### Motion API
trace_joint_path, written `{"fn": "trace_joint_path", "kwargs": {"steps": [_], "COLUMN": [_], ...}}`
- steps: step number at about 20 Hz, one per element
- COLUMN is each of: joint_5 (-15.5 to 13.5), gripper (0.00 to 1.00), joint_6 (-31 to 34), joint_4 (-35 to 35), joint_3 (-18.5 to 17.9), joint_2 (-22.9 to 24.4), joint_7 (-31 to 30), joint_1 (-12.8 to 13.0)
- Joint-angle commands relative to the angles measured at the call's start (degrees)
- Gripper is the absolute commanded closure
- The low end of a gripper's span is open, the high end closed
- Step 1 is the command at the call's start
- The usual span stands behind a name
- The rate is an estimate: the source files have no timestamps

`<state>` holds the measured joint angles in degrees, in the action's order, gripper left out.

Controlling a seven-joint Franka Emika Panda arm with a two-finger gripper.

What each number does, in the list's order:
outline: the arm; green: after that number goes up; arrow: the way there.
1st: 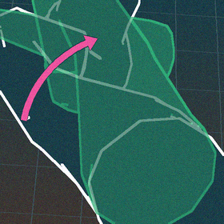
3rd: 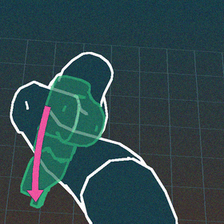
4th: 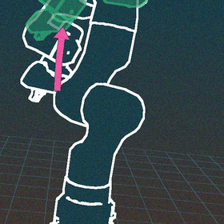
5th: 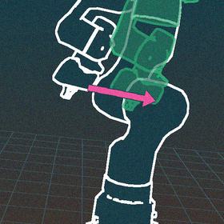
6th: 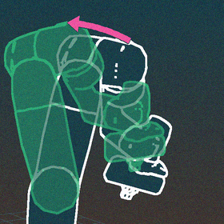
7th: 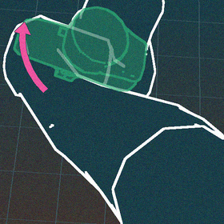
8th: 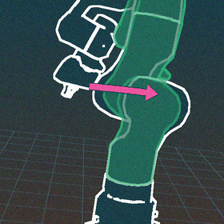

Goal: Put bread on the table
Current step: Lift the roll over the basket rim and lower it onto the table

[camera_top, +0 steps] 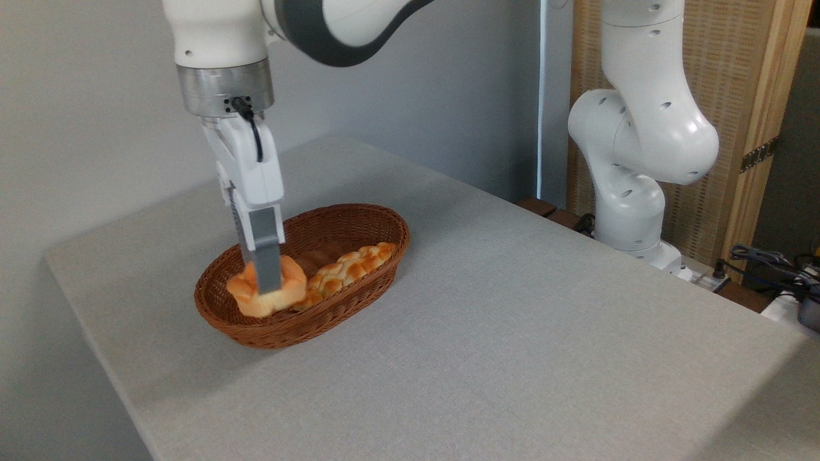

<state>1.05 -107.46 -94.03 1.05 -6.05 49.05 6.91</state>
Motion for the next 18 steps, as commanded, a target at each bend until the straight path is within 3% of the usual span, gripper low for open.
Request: {"fn": "trace_joint_path", "kwargs": {"steps": [1,3,7,9,18], "joint_5": [4.5,5.5,5.5,5.7,5.7], "gripper": [0.32,0.32,0.08,0.02,0.0], "joint_6": [1.4,1.4,0.8,0.8,0.0], "joint_4": [-0.6,-0.8,-2.3,-2.9,-3.3], "joint_3": [-2.4,-3.5,-3.5,-3.4,-2.6], "joint_2": [-0.3,-1.9,-4.1,-4.1,-5.3], "joint_7": [2.5,2.5,2.5,2.5,2.5], "joint_1": [0.4,0.4,0.3,0.4,0.4]}}
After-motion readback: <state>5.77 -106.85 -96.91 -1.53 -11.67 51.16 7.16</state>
